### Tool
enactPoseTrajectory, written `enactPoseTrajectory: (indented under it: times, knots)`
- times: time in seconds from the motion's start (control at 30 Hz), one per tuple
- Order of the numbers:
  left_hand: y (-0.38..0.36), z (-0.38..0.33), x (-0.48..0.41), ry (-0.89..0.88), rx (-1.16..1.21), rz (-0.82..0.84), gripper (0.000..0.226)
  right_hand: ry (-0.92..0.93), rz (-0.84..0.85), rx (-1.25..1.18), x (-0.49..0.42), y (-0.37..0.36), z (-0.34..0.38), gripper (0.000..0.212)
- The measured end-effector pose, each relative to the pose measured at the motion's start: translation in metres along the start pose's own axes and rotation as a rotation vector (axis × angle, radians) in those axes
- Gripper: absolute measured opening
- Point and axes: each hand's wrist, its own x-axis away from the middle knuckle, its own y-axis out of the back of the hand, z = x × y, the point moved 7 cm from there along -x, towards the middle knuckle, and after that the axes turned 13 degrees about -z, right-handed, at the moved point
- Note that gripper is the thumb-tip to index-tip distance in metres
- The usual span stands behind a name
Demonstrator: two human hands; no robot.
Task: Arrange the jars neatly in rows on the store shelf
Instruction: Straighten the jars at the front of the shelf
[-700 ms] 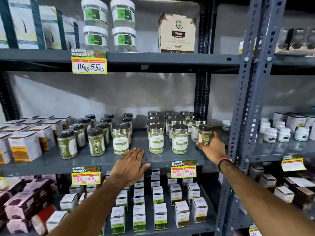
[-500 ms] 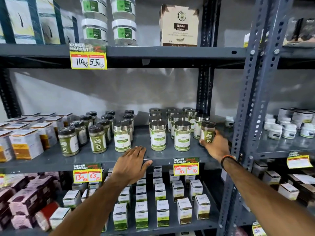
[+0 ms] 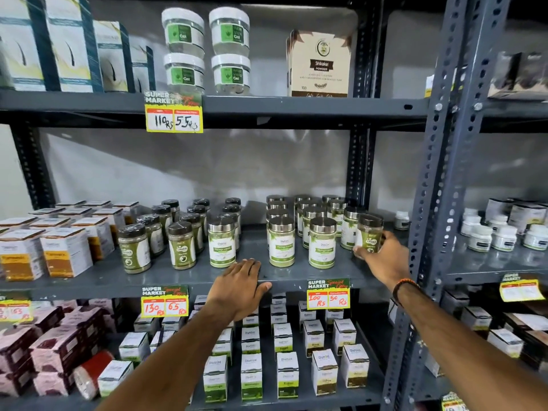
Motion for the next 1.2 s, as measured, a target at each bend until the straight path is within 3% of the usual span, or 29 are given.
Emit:
enactPoseTrajectory:
  times: [0.13,0.33,0.47,0.63,0.93,1.2]
  knots:
    - [0.023,-0.005,0.009,0.001,0.005,-0.003,0.074,0.049,-0.012,0.004,0.008,0.025,0.024,0.06]
    - [0.082,0.006,0.014,-0.043,-0.033,-0.113,0.075,0.124,-0.031,-0.065,0.034,0.049,0.084,0.063]
    - [0.127,0.036,0.027,-0.002,-0.06,-0.197,0.074,0.145,0.036,-0.174,0.058,0.033,0.134,0.062]
    - [0.161,0.094,0.056,0.092,-0.104,-0.239,0.072,0.219,0.202,-0.227,0.111,-0.014,0.202,0.046]
    - [0.158,0.205,0.117,0.277,-0.133,-0.213,0.07,0.28,0.439,-0.255,0.203,-0.133,0.249,0.049]
    - [0.104,0.263,0.13,0.347,-0.12,-0.116,0.081,0.242,0.414,-0.218,0.22,-0.186,0.235,0.051]
